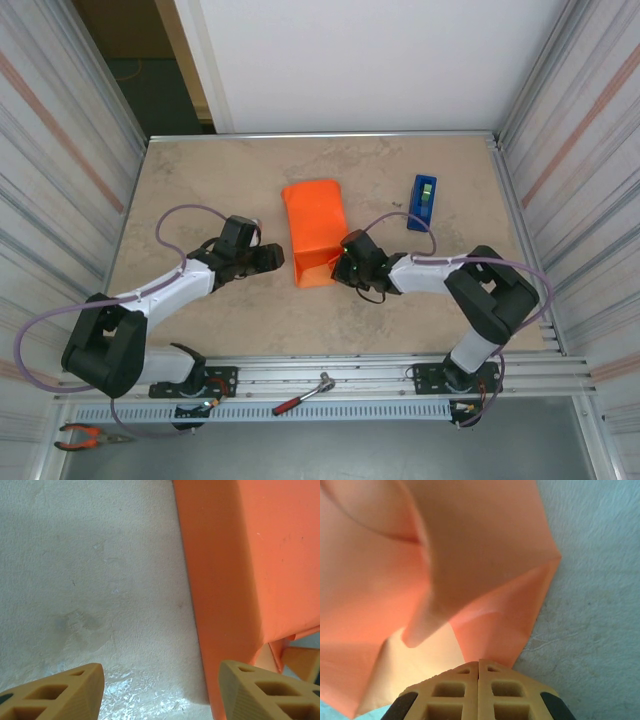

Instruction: Wrap the gift box in paper

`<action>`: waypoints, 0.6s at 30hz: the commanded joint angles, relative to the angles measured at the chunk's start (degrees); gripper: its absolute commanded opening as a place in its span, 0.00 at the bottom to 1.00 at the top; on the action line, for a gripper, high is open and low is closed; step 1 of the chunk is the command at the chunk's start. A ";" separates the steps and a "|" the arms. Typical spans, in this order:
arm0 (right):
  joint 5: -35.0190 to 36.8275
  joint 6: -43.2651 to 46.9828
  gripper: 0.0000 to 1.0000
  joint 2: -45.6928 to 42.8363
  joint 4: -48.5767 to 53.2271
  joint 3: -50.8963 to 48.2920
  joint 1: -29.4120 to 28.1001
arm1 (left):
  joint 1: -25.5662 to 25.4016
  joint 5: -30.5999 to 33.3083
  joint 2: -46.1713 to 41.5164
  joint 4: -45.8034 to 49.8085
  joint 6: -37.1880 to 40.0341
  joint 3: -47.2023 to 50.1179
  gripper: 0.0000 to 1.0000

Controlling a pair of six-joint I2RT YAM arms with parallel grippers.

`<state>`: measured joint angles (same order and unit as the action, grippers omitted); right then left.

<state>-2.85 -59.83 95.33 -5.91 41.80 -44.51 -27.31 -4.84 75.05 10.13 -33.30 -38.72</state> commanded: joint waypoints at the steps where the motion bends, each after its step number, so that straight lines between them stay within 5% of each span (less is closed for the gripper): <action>1: 0.74 -1.73 0.00 2.54 -0.33 1.56 -1.33 | 0.42 -0.42 -0.16 -0.64 -0.62 -0.04 0.63; 13: 1.84 0.14 0.00 -4.41 4.07 1.91 0.41 | 0.84 -0.77 0.76 -0.57 -0.94 -0.22 0.62; 18: 0.34 0.33 0.00 -3.80 3.04 0.99 2.95 | 1.88 -2.43 0.77 -1.15 -2.95 1.19 0.51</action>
<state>-2.68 -60.60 92.12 -4.23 42.87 -42.52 -26.22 -5.74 75.55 9.91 -34.61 -38.61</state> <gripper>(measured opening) 0.059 0.522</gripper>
